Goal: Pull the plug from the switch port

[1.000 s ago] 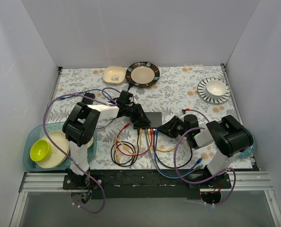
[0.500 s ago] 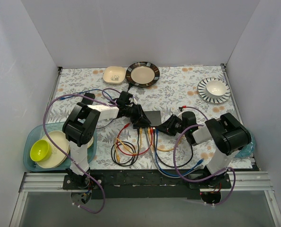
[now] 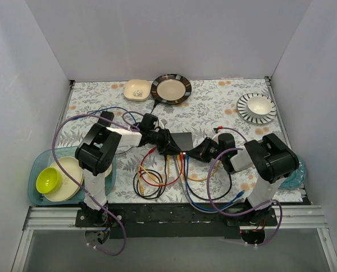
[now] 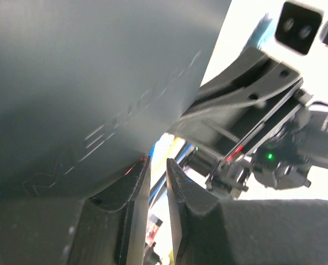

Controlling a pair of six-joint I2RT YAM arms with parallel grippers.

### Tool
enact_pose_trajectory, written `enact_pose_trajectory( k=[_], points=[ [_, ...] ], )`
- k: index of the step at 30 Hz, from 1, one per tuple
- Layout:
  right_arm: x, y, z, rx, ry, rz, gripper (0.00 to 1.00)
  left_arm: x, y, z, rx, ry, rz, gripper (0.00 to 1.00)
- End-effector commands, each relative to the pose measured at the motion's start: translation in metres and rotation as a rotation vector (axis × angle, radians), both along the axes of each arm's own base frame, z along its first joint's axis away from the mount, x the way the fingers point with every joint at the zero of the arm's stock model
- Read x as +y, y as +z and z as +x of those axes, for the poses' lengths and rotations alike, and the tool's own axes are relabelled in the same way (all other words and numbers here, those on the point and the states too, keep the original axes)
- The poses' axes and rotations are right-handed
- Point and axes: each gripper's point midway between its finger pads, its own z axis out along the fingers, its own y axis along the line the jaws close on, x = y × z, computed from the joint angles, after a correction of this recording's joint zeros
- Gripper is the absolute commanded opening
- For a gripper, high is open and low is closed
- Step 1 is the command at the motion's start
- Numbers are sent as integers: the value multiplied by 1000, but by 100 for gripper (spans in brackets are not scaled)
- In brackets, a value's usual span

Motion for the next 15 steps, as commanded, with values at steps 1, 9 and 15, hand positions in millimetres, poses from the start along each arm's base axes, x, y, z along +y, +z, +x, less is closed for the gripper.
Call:
enact_pose_trajectory(
  k=[1, 9, 15],
  points=[
    [-21, -51, -31, 140, 10, -150, 1, -9, 7, -18, 13, -59, -103, 18],
    [-22, -54, -39, 137, 80, -194, 1, -9, -16, -19, 74, -18, -56, 16],
    [-32, -58, -62, 152, 139, -247, 1, -14, -18, -11, 79, 6, -69, 17]
  ],
)
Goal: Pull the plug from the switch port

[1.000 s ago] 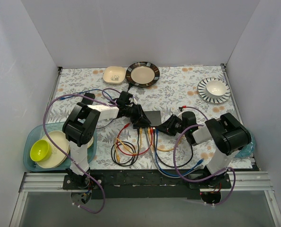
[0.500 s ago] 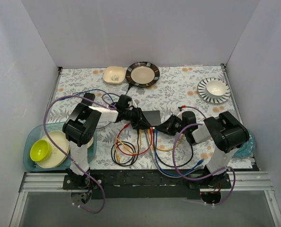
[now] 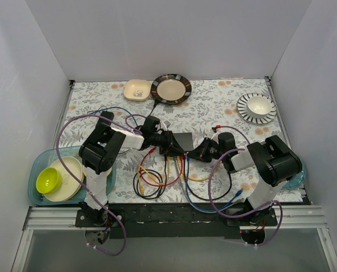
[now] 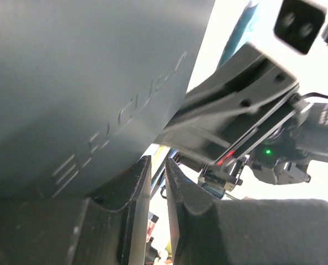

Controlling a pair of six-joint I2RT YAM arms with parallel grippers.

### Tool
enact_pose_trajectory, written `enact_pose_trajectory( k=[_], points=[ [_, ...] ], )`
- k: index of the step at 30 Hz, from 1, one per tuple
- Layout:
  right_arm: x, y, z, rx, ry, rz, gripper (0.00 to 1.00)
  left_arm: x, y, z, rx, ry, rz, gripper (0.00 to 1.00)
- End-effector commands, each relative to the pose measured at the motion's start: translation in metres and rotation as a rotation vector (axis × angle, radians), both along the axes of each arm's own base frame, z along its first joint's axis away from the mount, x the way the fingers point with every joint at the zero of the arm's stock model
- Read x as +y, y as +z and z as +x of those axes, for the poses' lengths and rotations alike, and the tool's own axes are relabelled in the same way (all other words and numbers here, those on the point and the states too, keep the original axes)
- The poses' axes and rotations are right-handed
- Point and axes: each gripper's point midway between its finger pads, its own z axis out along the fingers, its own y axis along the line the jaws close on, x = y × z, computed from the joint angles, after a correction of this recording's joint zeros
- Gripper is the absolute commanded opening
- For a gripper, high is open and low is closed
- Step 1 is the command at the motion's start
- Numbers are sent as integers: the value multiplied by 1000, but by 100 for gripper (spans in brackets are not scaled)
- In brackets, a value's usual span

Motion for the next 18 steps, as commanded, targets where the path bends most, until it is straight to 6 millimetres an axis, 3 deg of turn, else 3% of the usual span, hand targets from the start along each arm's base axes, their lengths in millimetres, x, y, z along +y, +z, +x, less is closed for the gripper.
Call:
enact_pose_trajectory(
  k=[1, 9, 15, 18],
  points=[
    [-30, -56, -60, 204, 69, -200, 1, 0, -15, 1, 60, 33, 30, 17],
    [-43, -45, -58, 178, 56, -272, 1, -1, -6, 11, 27, 64, 24, 17],
    [-102, -24, -37, 116, -140, -500, 1, 9, 23, 33, -59, 129, 3, 18],
    [-128, -19, -39, 114, -183, -597, 1, 17, 32, 42, -80, 156, 2, 19]
  ],
)
